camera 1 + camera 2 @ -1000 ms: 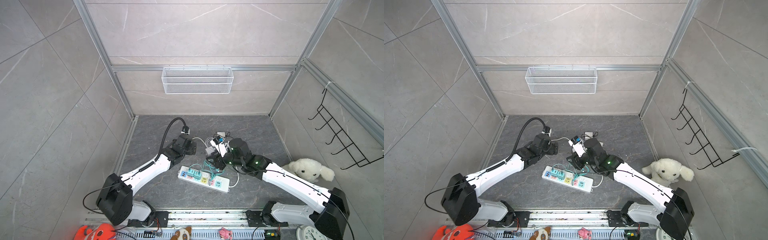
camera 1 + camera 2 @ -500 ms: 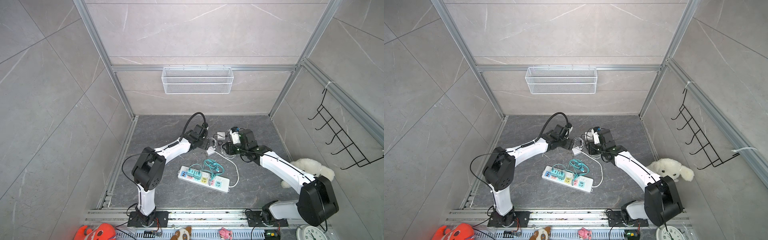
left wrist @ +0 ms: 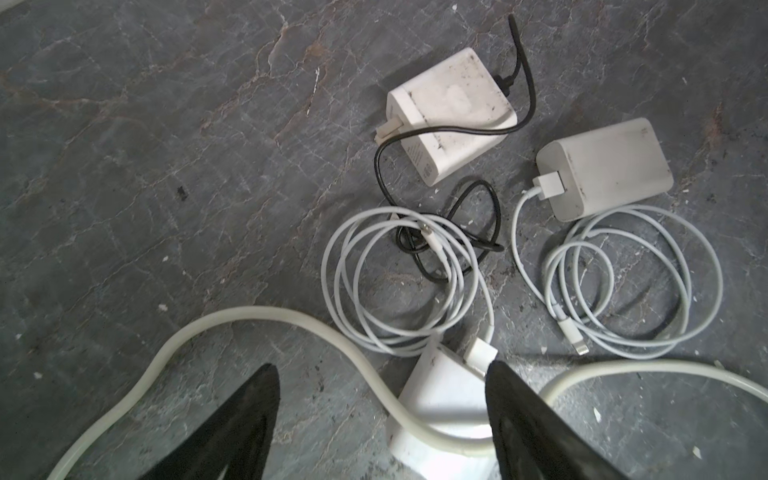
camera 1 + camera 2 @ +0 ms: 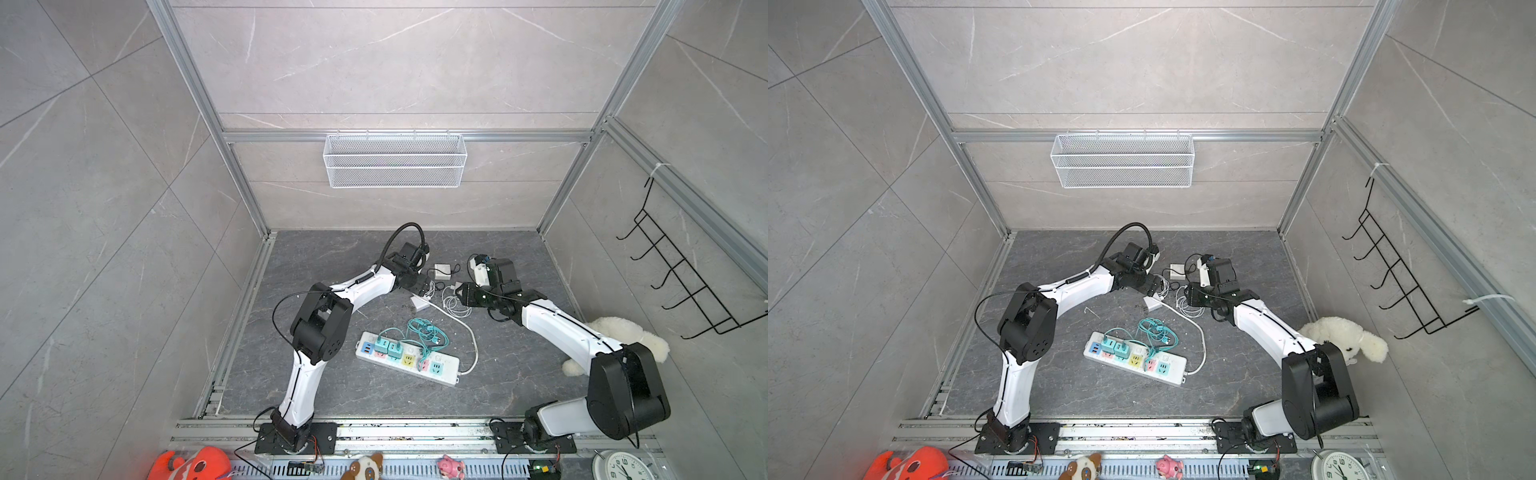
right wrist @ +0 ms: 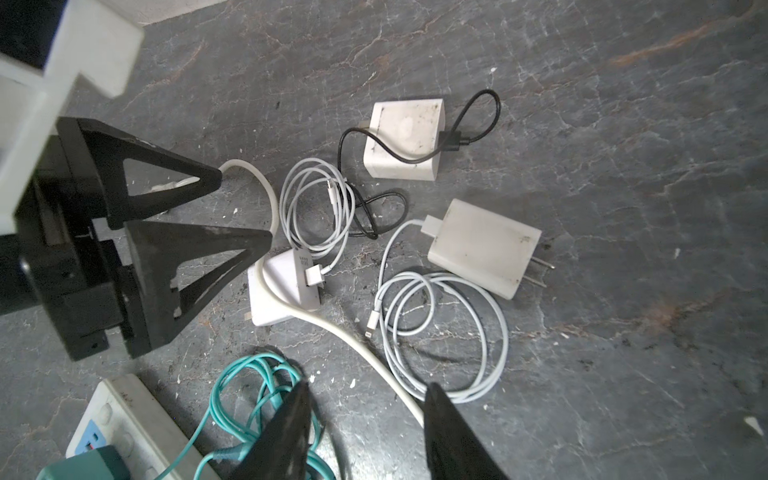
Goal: Insert the plug
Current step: 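Reach both grippers toward the white chargers and cables farther from the robot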
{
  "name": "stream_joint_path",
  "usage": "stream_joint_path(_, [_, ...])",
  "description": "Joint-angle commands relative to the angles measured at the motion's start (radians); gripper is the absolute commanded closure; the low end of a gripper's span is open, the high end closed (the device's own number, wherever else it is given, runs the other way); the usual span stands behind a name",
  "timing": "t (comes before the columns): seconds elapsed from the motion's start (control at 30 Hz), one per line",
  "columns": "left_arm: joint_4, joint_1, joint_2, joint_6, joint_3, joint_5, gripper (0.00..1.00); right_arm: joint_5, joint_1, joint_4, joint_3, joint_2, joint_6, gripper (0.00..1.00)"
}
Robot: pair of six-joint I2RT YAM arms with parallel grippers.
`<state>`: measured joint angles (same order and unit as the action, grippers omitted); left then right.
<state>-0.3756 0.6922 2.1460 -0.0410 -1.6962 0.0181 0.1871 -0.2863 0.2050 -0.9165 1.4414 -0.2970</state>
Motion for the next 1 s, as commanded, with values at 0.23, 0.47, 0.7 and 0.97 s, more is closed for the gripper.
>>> stream_joint_path(0.23, [-0.072,0.018,0.059,0.026,-0.077,0.000,0.21,0.012,0.010,-0.024,0.022,0.013,-0.004,0.54])
stream_joint_path(0.47, [-0.118,0.020,0.051,-0.008,-0.056,0.056,0.22,0.020,0.015,-0.031,0.029,0.008,-0.002,0.54])
stream_joint_path(0.7, [-0.159,0.020,0.030,-0.054,-0.017,0.101,0.22,0.022,0.017,-0.036,0.033,0.001,-0.001,0.54])
stream_joint_path(0.97, [-0.184,0.030,-0.023,-0.078,0.048,0.122,0.24,0.027,0.020,-0.041,0.039,-0.004,0.002,0.54])
